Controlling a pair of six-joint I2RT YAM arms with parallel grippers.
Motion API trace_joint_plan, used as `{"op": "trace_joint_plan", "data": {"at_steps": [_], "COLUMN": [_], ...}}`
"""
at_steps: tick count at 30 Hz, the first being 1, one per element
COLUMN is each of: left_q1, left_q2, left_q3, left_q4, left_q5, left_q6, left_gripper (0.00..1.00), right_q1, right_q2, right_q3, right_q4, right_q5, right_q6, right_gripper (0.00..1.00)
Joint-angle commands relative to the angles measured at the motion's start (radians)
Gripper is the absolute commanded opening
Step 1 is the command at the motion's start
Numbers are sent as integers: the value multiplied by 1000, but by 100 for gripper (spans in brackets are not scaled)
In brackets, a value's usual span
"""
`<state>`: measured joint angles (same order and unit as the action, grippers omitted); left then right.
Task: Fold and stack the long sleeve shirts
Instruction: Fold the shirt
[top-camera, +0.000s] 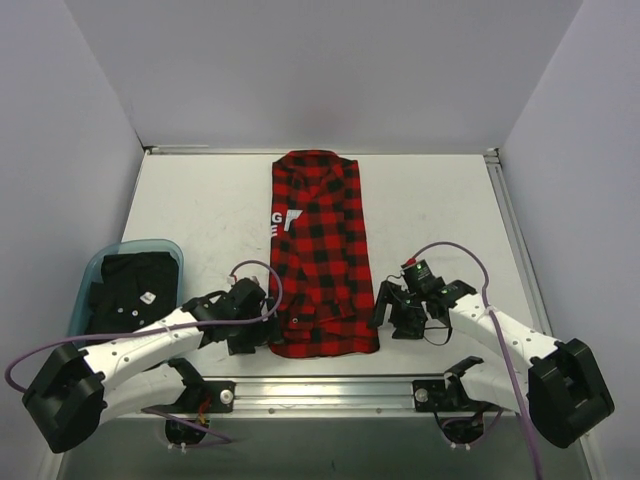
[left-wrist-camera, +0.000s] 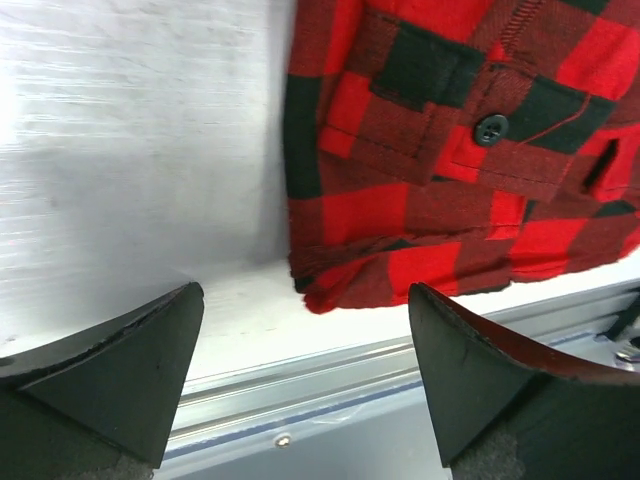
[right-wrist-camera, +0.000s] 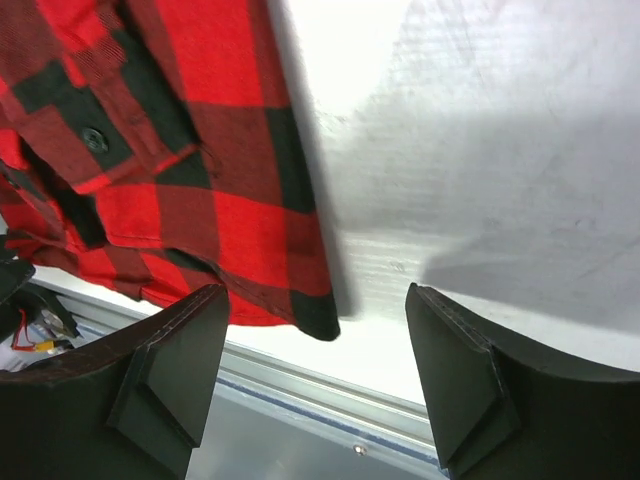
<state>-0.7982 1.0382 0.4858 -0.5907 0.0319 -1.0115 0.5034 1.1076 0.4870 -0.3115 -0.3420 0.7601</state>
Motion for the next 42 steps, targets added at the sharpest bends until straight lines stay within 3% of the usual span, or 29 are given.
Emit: {"op": "trace_joint_plan", "data": {"at_steps": [1, 11, 16, 23, 25, 27, 38, 42], "left_q1": [-12, -42, -47, -49, -49, -49, -93, -58], "left_q2": [28, 115, 128, 120, 108, 85, -187, -146], "left_q3": [-30, -49, -52, -41, -38, -29, 14, 152], "left_q4": [70, 132, 140, 134, 123, 106, -99, -144], "left_q5": [48, 66, 77, 82, 86, 94, 117, 80], "left_q6": [-30, -42, -44, -35, -32, -29, -78, -21], "left_gripper": [94, 77, 67, 37, 19, 6, 3, 2], "right_q1": [-3, 49, 72, 73, 73, 73, 123, 92], "right_q2": [-11, 100, 146, 103, 84, 68, -123, -111], "right_q3": [-31, -94, -94, -74, -62, -59, 1, 108], "right_q4": [5, 158, 196, 132, 108, 71, -103, -136], "right_q5": [-46, -84, -94, -68, -71, -81, -140, -149], "right_q6": [47, 102, 110, 85, 71, 53, 47, 24], "right_gripper": [72, 64, 50, 11, 2, 0, 0, 0]}}
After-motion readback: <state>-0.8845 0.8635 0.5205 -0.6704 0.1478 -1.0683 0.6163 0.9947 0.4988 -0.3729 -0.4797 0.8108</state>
